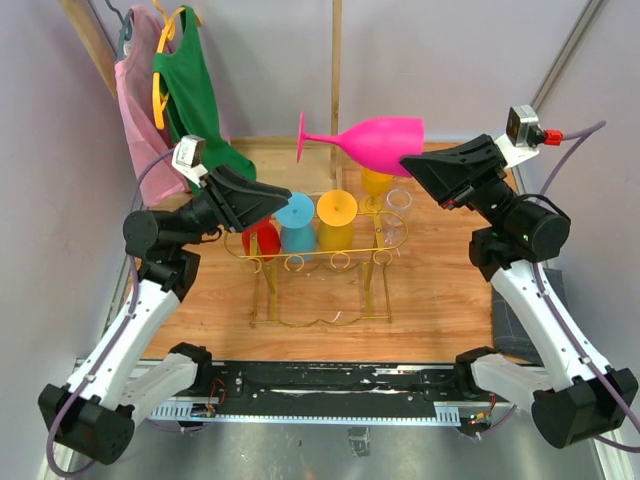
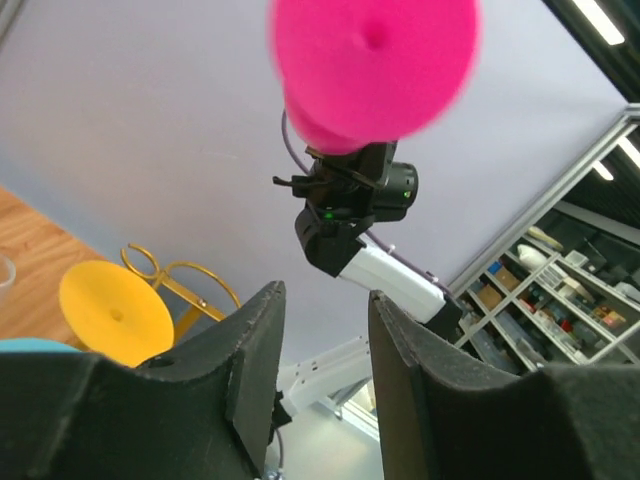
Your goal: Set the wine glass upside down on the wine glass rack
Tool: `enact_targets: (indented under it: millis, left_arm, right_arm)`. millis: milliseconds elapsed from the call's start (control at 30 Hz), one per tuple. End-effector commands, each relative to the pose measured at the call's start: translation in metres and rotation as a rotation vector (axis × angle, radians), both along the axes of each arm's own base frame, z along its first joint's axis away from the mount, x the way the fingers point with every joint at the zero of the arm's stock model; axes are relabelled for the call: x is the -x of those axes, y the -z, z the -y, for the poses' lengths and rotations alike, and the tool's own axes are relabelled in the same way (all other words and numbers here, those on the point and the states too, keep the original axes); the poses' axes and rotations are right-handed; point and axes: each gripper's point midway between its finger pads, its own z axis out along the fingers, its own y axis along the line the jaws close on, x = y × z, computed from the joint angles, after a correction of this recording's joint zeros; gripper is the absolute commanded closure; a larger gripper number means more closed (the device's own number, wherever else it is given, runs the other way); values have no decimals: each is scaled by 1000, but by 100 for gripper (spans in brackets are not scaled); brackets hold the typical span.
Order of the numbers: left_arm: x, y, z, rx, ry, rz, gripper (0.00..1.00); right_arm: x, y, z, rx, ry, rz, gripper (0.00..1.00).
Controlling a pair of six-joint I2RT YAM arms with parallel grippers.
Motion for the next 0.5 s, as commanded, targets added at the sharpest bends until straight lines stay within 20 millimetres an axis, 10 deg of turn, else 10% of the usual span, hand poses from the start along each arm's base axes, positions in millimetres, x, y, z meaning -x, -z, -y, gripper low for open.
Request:
enact_targets:
  millis: [0,467]
  left_arm:
    - [31,-24,-21,173,175,88,57]
    - [47,-41,-45,403,383,124,50]
  right_arm:
    - [69,-22,8,-84,-222,181,98]
    - [60,-3,-9,-83,-305,133,99]
